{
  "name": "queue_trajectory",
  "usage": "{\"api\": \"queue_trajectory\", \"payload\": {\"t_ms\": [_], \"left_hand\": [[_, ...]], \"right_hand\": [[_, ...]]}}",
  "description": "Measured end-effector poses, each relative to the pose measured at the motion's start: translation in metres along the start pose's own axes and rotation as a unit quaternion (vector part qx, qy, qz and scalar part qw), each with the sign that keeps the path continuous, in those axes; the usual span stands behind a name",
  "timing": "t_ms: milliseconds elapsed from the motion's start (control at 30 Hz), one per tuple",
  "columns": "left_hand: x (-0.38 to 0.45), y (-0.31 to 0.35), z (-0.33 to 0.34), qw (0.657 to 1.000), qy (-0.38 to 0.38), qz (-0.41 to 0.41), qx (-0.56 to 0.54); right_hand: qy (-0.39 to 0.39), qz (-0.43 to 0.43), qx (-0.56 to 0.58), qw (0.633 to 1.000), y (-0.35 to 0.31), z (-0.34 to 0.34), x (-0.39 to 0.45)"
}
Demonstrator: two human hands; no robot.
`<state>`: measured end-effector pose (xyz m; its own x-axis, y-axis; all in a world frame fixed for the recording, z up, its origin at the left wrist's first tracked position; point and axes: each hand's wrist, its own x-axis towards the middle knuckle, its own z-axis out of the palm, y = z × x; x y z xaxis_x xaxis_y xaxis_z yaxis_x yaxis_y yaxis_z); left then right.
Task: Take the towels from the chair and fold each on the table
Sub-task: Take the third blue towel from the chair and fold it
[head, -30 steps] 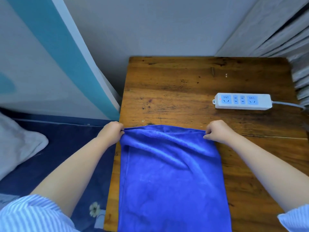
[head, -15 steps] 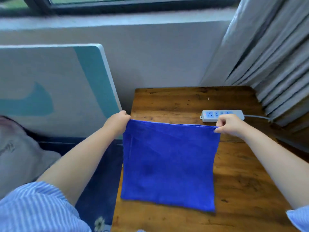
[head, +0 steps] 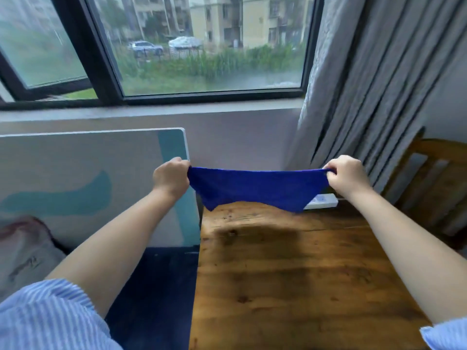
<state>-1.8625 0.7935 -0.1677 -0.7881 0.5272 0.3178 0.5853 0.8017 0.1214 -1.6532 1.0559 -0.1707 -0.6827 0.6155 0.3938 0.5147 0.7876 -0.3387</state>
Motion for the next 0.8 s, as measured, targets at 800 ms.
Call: {"api": "queue_trajectory", "payload": {"t_ms": [800], "left_hand": [[0.053,0.017,0.036,0.991,-0.061,-0.086,-0.078]], "right_hand": [[-0.045,0.120,-0.020,0.992,0.004,0.035,0.063]]}}
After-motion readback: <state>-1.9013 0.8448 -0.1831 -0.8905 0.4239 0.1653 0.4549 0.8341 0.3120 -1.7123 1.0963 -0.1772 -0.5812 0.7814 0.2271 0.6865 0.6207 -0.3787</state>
